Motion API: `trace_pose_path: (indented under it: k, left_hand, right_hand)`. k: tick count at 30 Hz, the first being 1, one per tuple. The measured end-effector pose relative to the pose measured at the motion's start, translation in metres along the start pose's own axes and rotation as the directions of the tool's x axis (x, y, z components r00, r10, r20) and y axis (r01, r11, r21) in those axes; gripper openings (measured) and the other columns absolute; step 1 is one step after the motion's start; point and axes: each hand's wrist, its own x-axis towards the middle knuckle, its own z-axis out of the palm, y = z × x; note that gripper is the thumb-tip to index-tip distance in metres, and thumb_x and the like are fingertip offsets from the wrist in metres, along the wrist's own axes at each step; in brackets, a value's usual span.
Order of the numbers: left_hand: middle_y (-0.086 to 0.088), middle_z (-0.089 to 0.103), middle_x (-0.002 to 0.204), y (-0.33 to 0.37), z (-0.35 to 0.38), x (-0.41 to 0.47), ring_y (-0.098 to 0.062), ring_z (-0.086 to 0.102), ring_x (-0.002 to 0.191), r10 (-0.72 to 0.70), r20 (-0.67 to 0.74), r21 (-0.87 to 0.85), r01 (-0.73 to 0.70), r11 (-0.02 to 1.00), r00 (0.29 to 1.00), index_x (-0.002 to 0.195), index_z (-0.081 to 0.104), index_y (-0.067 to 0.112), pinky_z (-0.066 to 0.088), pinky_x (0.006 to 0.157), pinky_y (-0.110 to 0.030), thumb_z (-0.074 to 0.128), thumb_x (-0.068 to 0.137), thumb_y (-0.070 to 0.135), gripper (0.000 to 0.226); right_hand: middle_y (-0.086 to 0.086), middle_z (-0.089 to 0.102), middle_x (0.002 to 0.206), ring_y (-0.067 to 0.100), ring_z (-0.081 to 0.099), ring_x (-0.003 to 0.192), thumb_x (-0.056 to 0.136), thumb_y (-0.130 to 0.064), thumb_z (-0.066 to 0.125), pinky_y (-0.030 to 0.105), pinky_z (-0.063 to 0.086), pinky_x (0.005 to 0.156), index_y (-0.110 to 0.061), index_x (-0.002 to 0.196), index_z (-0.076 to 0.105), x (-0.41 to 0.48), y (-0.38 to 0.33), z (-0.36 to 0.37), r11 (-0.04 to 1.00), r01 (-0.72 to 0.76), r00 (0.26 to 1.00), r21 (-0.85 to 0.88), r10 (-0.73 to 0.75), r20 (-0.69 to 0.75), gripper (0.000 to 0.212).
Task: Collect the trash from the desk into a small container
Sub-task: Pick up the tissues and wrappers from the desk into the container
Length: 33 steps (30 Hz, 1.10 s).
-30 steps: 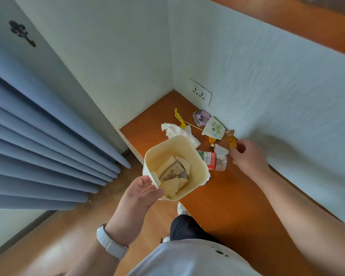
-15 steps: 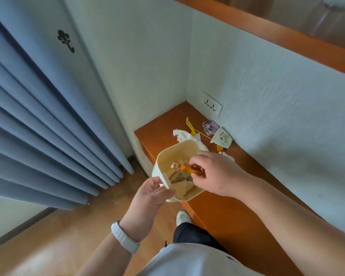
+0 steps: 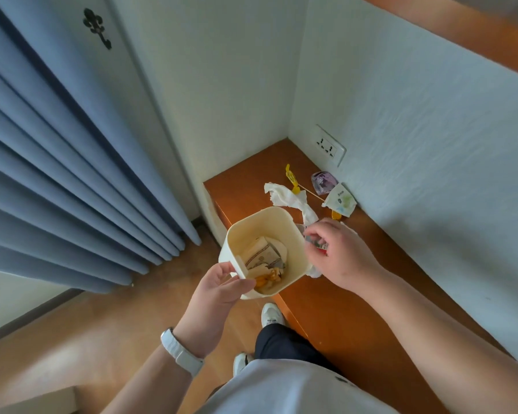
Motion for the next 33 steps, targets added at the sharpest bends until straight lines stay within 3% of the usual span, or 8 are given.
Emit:
trace_pose_path:
  k: [3,8,12,17,20,26,29,33]
  left_hand:
    - [-0.011,0.08,0.106,-0.003,-0.005,0.003,-0.03,0.075,0.103,-0.022,-0.029,-0.005,0.022,1.0,0.999,0.121,0.056,-0.001,0.055,0.099,-0.047,0.069,0.088,-0.004,0.036]
    - [-0.014,0.078,0.111,-0.006,-0.012,0.009,-0.032,0.073,0.107,-0.057,-0.063,-0.015,0.057,0.998,0.996,0.123,0.056,0.0,0.054,0.1,-0.048,0.072,0.086,-0.002,0.04]
    - [-0.011,0.079,0.106,-0.007,-0.014,0.013,-0.03,0.074,0.104,-0.067,-0.059,-0.019,0.066,0.998,0.996,0.121,0.056,-0.001,0.056,0.095,-0.043,0.083,0.073,0.008,0.056]
    - [-0.012,0.078,0.109,-0.007,-0.011,0.019,-0.029,0.074,0.105,-0.076,-0.061,-0.016,0.075,0.997,0.995,0.123,0.056,-0.001,0.056,0.093,-0.04,0.076,0.072,0.012,0.057]
    - [-0.011,0.078,0.11,-0.006,-0.01,0.022,-0.029,0.074,0.105,-0.082,-0.06,-0.015,0.081,0.997,0.995,0.124,0.056,0.0,0.057,0.093,-0.04,0.084,0.074,0.012,0.059]
    - [-0.013,0.078,0.11,-0.003,-0.01,0.022,-0.031,0.073,0.107,-0.076,-0.052,0.008,0.076,0.997,0.996,0.124,0.056,-0.001,0.054,0.101,-0.047,0.08,0.076,0.006,0.054]
    - [-0.014,0.078,0.111,-0.002,-0.014,0.021,-0.032,0.073,0.107,-0.07,-0.053,0.025,0.071,0.997,0.996,0.123,0.056,-0.002,0.054,0.1,-0.047,0.071,0.085,-0.001,0.041]
    - [-0.016,0.077,0.114,-0.002,-0.021,0.018,-0.033,0.073,0.109,-0.058,-0.045,0.045,0.06,0.997,0.997,0.124,0.056,-0.002,0.054,0.1,-0.049,0.068,0.088,-0.003,0.038]
  right_hand:
    - [-0.008,0.057,0.117,0.011,0.06,0.1,0.094,-0.037,0.057,0.028,0.058,0.075,-0.023,0.119,0.057,-0.007,0.035,0.022,0.984,-0.174,0.977,-0.047,0.178,0.12,0.029]
    - [-0.008,0.051,0.137,0.015,0.057,0.115,0.093,-0.04,0.057,0.029,0.056,0.079,-0.028,0.135,0.05,-0.022,0.072,0.064,0.964,-0.188,0.949,-0.189,0.228,0.219,0.044]
    - [-0.007,0.052,0.135,0.015,0.058,0.111,0.092,-0.039,0.056,0.023,0.054,0.075,-0.029,0.138,0.045,-0.024,0.088,0.09,0.953,-0.168,0.95,-0.252,0.225,0.216,0.048]
    - [-0.005,0.053,0.127,0.013,0.054,0.109,0.095,-0.035,0.054,0.02,0.052,0.076,-0.025,0.132,0.048,-0.023,0.1,0.108,0.93,-0.155,0.94,-0.334,0.243,0.239,0.039]
    - [-0.005,0.057,0.123,0.013,0.057,0.107,0.096,-0.03,0.055,0.021,0.051,0.077,-0.024,0.129,0.053,-0.018,0.104,0.109,0.932,-0.192,0.938,-0.308,0.267,0.223,0.034]
    - [-0.01,0.064,0.104,0.01,0.064,0.088,0.097,-0.029,0.055,0.017,0.05,0.069,-0.025,0.108,0.06,-0.014,0.095,0.104,0.926,-0.246,0.923,-0.286,0.314,0.222,0.012]
    - [-0.01,0.062,0.097,0.009,0.06,0.079,0.096,-0.03,0.057,0.018,0.05,0.065,-0.027,0.096,0.056,-0.011,0.082,0.088,0.933,-0.29,0.933,-0.214,0.325,0.152,0.003]
    - [-0.006,0.061,0.102,0.011,0.061,0.088,0.093,-0.026,0.063,0.027,0.058,0.066,-0.019,0.105,0.059,-0.003,0.052,0.056,0.96,-0.278,0.961,-0.043,0.277,-0.009,0.014]
